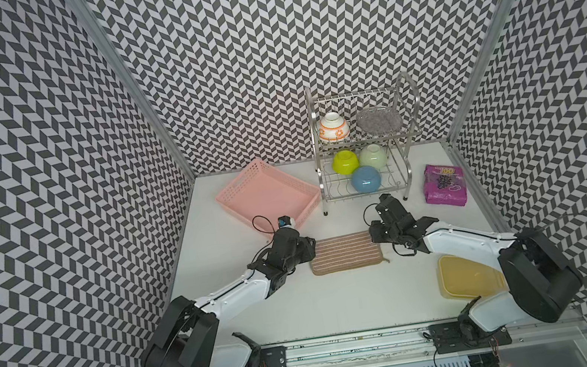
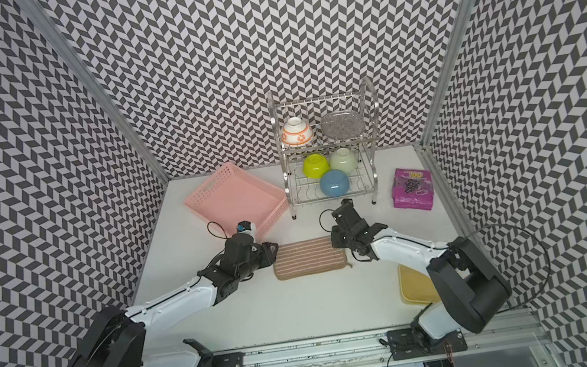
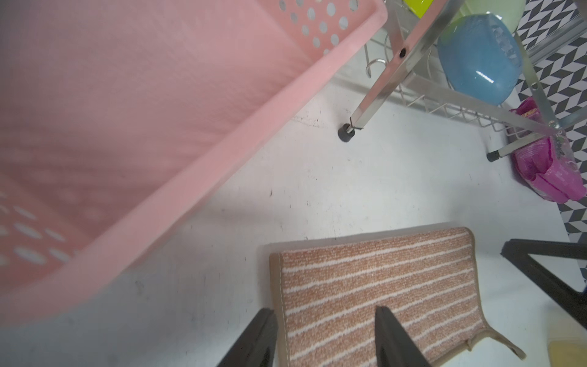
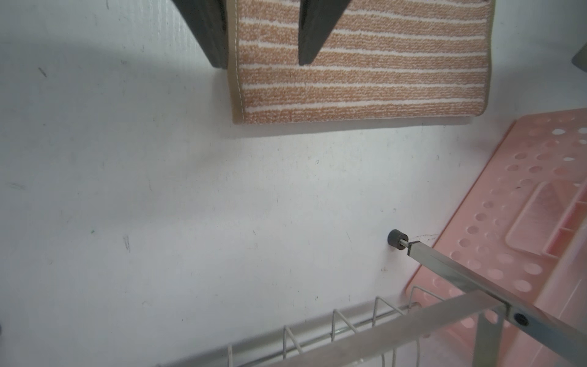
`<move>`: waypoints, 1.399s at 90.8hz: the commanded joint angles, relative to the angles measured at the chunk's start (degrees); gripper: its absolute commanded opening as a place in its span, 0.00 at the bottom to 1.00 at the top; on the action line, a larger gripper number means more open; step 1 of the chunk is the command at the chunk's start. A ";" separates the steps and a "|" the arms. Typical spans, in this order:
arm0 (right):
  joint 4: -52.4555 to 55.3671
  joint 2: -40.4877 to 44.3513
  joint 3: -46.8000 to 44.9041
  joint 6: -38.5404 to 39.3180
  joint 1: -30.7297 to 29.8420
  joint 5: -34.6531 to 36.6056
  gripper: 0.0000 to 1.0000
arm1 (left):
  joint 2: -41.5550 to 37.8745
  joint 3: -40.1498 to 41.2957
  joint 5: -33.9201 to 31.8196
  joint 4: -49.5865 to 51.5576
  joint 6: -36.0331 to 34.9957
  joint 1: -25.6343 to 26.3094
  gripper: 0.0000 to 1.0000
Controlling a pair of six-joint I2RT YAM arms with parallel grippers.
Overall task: Fold the square dishcloth
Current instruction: Move the cleaning item to the center of the board, then fold the cleaning item at the center of the board.
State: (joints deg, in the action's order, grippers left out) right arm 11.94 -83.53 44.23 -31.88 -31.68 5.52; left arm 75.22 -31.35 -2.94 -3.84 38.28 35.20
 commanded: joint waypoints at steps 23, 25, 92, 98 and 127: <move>-2.25 2.52 -4.17 0.15 0.22 -1.76 0.43 | 1.76 2.34 0.12 4.32 3.50 3.75 0.45; -2.38 2.56 -4.37 0.15 0.22 -1.99 0.43 | 1.97 2.33 -0.01 4.35 3.58 3.98 0.45; -4.18 4.81 -7.40 -0.78 0.22 -3.11 0.43 | 10.53 -1.47 -10.37 16.85 5.66 10.11 0.34; -4.29 5.23 -7.57 -0.94 0.22 -3.13 0.43 | 10.22 -1.30 -11.88 18.36 5.67 10.18 0.34; -4.47 5.88 -8.30 -1.61 0.22 -2.70 0.44 | 14.85 -3.10 -13.37 18.15 4.28 10.24 0.26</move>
State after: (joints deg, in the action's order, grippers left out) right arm 9.78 -78.72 36.64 -32.77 -31.68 2.26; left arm 86.17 -35.31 -15.97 7.40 43.11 45.41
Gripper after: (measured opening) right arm 0.440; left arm 0.279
